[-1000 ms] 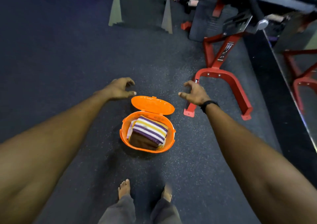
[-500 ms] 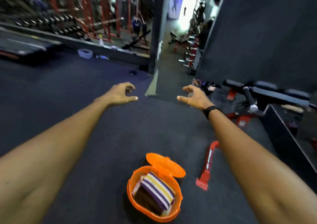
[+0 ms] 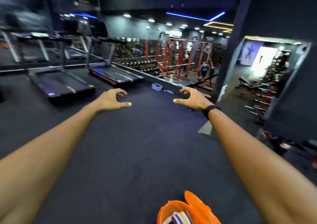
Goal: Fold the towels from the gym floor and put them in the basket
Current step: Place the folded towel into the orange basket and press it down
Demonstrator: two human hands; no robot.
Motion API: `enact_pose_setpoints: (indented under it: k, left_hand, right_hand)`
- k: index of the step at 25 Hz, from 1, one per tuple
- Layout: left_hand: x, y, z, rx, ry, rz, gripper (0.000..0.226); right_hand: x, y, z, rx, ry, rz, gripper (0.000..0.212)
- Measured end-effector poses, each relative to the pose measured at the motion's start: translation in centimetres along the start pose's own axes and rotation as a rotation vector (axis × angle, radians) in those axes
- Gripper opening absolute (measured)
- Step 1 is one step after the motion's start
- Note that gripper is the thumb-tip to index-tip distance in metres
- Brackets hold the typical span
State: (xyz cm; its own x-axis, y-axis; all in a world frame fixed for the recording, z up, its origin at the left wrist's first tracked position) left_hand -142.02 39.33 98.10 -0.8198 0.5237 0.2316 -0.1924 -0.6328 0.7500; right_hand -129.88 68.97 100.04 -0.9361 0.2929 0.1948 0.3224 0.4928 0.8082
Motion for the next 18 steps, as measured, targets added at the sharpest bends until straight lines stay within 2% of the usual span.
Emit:
enact_pose_setpoints:
  k: [9, 18]
  left_hand:
    - [-15.6, 16.8, -13.0, 0.101, 0.288, 0.267, 0.054]
    - [-37.0, 32.5, -27.9, 0.158, 0.633, 0.422, 0.055]
  right_hand:
    - [1.7, -15.5, -21.2, 0.057, 0.314, -0.282, 0.075]
    - [-3.2, -34.9, -46.4, 0.099, 0.599, -0.515, 0.073]
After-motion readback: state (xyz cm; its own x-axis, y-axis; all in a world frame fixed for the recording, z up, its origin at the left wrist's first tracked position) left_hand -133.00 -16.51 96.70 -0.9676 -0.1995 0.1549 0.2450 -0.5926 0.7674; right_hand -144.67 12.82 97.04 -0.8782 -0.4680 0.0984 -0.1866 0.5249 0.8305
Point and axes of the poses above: each hand's wrist, its own x-axis towards the middle knuckle, its own y-axis out of the back of the hand, z = x × y, the point moved 4 cm from there along x, towards the middle knuckle, and after that the axes turned 1 degree about z, right-handed, at the moved point
